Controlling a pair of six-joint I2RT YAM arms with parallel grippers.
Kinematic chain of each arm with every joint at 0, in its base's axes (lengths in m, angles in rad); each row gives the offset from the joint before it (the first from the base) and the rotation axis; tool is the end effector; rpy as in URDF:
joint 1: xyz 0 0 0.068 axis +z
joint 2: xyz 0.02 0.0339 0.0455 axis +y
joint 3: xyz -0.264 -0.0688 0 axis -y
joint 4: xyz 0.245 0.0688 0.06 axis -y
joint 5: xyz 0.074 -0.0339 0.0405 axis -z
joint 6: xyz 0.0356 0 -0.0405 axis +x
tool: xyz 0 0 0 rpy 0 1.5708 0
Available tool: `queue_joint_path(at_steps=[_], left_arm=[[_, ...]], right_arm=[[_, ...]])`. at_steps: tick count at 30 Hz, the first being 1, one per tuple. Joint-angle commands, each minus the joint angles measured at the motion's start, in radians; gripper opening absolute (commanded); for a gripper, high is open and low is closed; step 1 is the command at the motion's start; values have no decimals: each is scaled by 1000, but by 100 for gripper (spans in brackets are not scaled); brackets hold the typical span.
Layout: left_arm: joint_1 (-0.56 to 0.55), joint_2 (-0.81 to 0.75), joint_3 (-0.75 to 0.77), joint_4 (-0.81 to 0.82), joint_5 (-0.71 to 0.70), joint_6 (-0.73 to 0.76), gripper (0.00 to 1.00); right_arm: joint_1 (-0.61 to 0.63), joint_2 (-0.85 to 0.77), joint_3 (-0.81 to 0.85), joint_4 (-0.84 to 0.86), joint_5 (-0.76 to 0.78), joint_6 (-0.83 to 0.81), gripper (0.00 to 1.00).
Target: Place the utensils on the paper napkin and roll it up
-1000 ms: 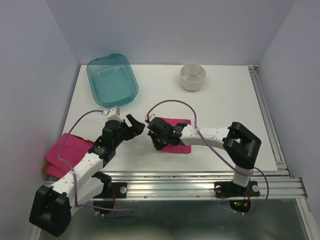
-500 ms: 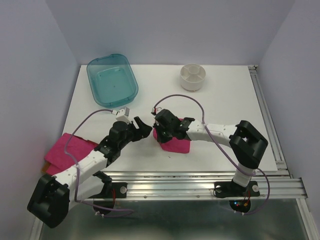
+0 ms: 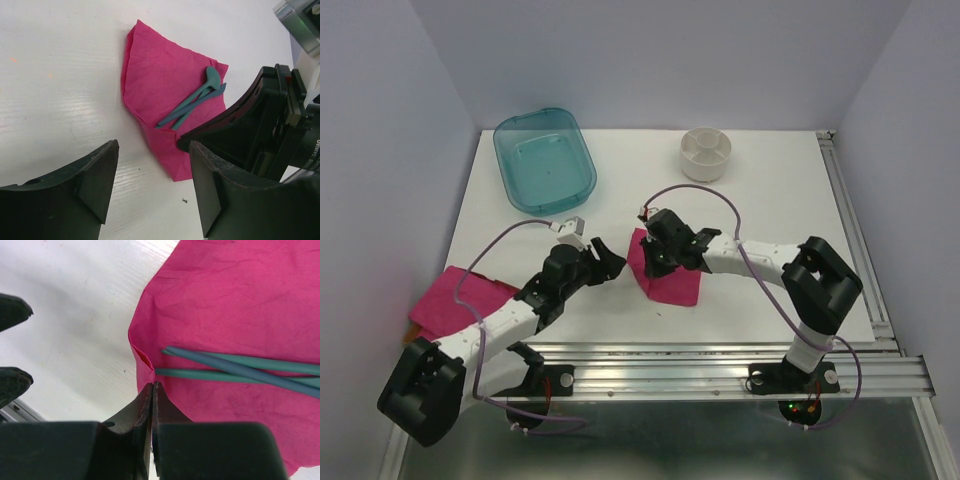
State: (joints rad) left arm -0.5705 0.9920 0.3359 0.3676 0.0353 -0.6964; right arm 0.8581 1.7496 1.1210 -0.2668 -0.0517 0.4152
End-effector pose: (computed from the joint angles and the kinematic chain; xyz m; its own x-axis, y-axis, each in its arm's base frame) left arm 0.1772 -0.1152 0.2014 -0.5482 -0.4099 -0.7290 0.2823 0.7298 -0.6227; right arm 0.2398 0.2803 0.1923 -0.7803 -0.2868 -0.5558 -0.5049 0.8133 0.2891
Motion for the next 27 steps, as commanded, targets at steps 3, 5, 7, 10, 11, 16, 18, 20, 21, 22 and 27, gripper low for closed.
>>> queue_joint_path(at_steps=[3,5,7,10,11,16,18,20,21,22,27], left_arm=[[-17,22,-15,86,23,31,65],[-28,30,-18,100,25,34,64],[-37,43,-17,109,26,46,64],[-54,66,-11,116,14,64,64],[-58,83,-6,120,3,66,64],[-83,160,15,145,-9,90,62],[-100,181,26,162,-15,101,60],[-115,210,35,172,-21,112,57],[-120,220,38,175,-28,115,56],[-132,230,43,179,-28,123,54],[-157,275,71,188,-93,152,52]], right_arm=[[-33,-36,-23,52,-45,-12,5],[-44,-33,-23,52,-53,-18,5],[-54,-32,-21,51,-54,-23,5],[-63,-27,-23,54,-60,-29,5],[-68,-22,-21,55,-65,-30,5],[-85,-18,-21,60,-73,-41,5],[-90,-13,-18,60,-76,-44,5],[-94,-6,-15,60,-85,-49,6],[-96,-2,-15,60,-86,-50,6],[-100,1,-13,61,-89,-52,6],[-114,13,-13,70,-106,-59,6]])
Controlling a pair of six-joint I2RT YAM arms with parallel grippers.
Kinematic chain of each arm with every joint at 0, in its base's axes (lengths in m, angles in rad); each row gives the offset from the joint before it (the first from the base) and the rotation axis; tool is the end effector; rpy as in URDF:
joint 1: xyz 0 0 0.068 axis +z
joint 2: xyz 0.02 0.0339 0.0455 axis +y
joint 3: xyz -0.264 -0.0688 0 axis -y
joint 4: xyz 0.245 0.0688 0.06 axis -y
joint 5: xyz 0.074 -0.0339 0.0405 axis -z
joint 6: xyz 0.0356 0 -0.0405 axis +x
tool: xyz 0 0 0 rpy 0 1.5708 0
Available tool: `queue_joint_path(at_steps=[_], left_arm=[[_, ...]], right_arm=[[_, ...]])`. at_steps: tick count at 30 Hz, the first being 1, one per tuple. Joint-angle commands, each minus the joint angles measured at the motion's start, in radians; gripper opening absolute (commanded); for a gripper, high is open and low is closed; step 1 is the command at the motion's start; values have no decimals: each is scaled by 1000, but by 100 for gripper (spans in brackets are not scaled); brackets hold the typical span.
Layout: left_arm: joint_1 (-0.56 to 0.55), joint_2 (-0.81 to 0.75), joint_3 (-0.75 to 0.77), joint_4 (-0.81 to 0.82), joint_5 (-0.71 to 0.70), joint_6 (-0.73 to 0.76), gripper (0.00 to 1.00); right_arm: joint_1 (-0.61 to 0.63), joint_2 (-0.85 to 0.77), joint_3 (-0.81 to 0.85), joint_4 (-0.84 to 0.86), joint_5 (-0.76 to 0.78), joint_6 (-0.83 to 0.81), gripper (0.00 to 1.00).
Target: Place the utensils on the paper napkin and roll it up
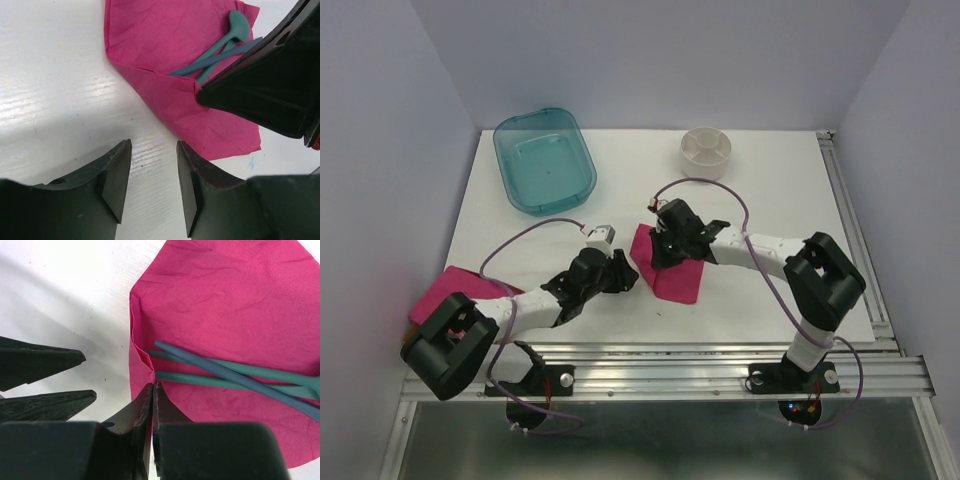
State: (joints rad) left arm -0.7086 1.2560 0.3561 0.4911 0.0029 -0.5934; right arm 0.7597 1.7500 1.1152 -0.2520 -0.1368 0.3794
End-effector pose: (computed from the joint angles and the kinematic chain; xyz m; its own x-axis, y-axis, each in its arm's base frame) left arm 0.1807 -0.1551 0.1664 -0.6153 -0.2091 -0.7601 0.3724 0.7727 -0.5141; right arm 0.2642 0.2576 0.1916 -0.7978 -0.2518 -0.5478 -0.4837 0.8098 0.3322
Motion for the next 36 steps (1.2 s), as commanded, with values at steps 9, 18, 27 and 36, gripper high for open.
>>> queue_joint_path(at_steps=[9,18,27,36], left_arm=[[-54,49,95,73,-96,125,61],[-57,3,-22,306,37,271,64],[-57,49,-32,412,137,394,64],[-57,140,-91,610,23,444,59]], right_arm=[[-43,34,-14,82,-67,-37,6],[-56,42,-15,88,-95,-37,7],[-63,62,0,74,-90,-28,7],[-69,68,1,69,-75,-22,7]])
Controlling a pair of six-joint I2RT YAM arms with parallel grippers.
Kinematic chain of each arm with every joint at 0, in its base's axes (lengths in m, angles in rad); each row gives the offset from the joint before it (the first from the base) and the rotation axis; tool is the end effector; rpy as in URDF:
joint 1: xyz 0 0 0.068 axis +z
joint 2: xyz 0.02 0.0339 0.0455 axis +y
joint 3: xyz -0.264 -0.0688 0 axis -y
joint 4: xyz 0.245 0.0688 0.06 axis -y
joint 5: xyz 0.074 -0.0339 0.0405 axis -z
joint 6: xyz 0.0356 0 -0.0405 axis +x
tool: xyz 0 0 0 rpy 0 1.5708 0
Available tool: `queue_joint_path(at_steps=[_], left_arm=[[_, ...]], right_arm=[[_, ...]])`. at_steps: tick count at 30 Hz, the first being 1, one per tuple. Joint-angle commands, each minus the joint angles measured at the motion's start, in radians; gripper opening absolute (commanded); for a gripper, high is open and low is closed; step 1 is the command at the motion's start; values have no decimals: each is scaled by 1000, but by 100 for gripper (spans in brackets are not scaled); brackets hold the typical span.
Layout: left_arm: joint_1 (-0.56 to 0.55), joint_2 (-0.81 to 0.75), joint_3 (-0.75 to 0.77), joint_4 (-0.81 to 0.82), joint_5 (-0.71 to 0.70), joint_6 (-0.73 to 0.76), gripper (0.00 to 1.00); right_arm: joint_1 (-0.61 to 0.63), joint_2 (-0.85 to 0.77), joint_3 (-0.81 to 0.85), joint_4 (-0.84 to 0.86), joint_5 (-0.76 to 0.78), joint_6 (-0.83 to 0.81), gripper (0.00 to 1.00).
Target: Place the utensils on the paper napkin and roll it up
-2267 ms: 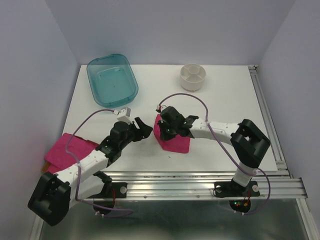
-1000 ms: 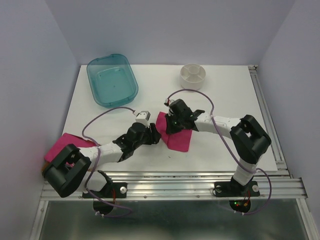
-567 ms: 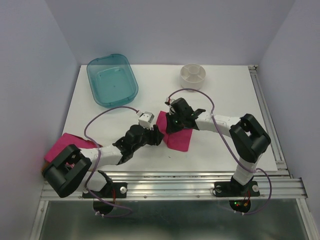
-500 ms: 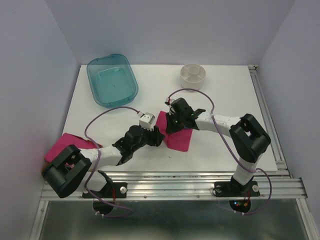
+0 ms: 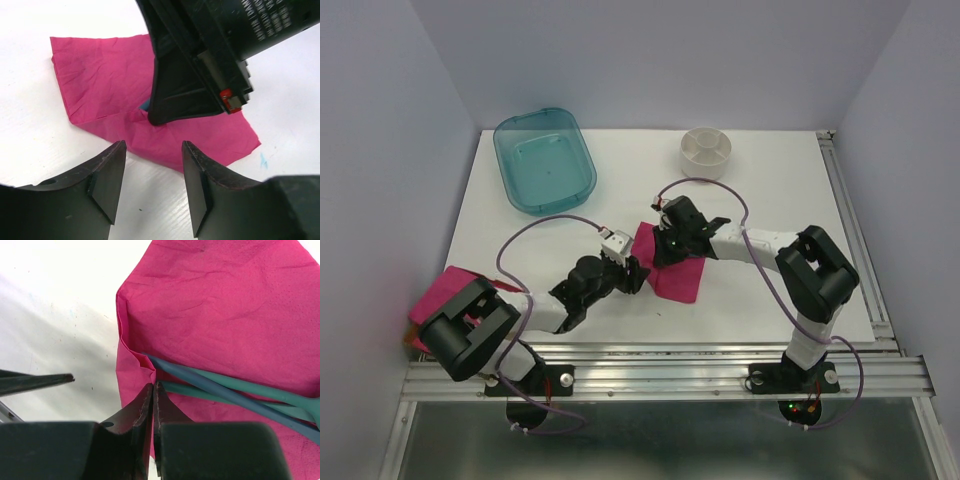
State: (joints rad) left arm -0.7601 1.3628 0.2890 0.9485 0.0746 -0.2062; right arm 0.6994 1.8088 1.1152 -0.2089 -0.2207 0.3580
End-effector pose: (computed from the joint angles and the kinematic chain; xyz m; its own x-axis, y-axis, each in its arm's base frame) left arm 0.1748 -0.1698 0.1714 -0.2403 -0.0533 -0.9692 0.7064 0.6752 -0.2123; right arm 0.2830 0.2483 0.1742 -0.8190 -0.2422 -0.5202 -0.4751 0.7946 0.3781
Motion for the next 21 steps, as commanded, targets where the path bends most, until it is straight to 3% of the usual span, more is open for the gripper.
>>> queue_joint_path(at_steps=[1,21], left_arm=[[-5,44,-27,171,-52,57,59],[-11,217,-8,282,-105,163,57]], right_arm=[[-11,11,3,26,9,-1,7],[-21,12,5,13,29,7,8]])
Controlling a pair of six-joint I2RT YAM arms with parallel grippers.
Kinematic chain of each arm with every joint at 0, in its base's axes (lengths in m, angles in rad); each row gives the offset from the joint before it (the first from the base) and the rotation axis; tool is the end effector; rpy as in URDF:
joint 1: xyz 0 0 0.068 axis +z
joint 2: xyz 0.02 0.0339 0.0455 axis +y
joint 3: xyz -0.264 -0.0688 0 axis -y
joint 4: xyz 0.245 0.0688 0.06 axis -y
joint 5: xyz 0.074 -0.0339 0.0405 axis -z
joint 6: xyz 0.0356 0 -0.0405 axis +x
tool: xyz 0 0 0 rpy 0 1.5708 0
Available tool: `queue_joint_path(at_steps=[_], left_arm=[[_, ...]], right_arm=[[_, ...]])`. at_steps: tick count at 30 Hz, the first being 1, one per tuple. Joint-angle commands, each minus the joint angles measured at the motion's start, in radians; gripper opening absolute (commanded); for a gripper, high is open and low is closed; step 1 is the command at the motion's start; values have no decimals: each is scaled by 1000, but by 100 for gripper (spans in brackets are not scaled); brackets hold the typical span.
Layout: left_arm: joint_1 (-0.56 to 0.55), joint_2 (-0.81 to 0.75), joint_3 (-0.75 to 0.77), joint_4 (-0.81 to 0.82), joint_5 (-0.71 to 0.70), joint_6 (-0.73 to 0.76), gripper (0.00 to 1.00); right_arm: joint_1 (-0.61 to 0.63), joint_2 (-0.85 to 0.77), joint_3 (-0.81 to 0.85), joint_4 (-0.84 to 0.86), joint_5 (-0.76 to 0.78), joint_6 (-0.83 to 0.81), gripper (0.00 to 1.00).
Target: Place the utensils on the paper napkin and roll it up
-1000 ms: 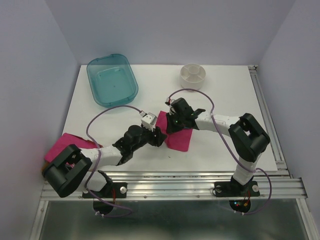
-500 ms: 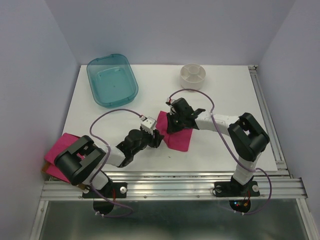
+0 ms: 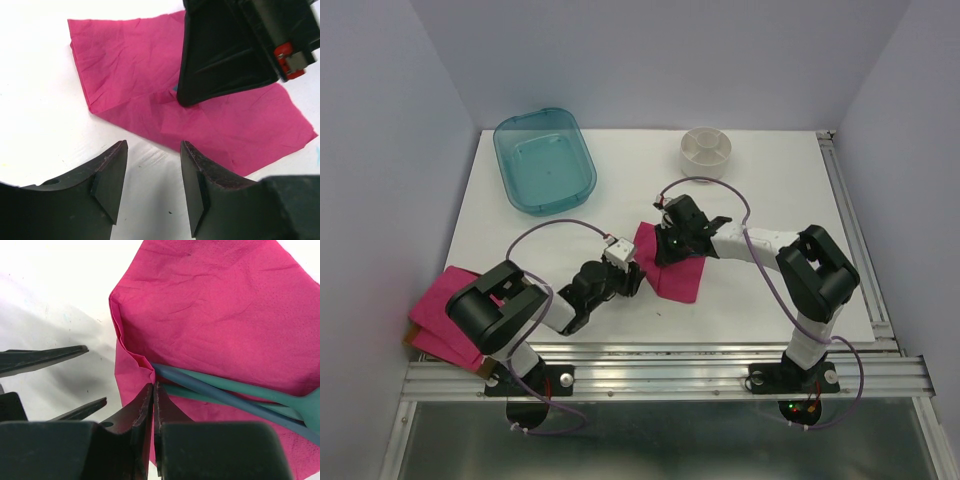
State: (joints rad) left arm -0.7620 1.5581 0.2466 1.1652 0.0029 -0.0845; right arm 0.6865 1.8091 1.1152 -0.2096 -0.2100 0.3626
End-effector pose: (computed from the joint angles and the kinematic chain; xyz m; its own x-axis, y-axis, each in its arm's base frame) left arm 0.1778 -0.1698 0.1401 -0.1635 0.0394 -0.9858 0.6811 0.7274 -0.0839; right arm 0.2864 0.2443 0.1740 -0.8233 -0.2262 -0.5205 -0.4574 0.8074 0.3726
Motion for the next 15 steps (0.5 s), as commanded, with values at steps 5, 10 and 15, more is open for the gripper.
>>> queue_joint_path(at_steps=[5,10,15], left_arm=[[-20,39,49,65,-49,60,57],[-31,26,57,65,-60,80,57],[-42,45,69,67,-26,124,58]], right_arm=[[-11,10,1,15,12,2,9],[-13,12,0,15,14,4,9],[-18,12,0,9,15,10,9]])
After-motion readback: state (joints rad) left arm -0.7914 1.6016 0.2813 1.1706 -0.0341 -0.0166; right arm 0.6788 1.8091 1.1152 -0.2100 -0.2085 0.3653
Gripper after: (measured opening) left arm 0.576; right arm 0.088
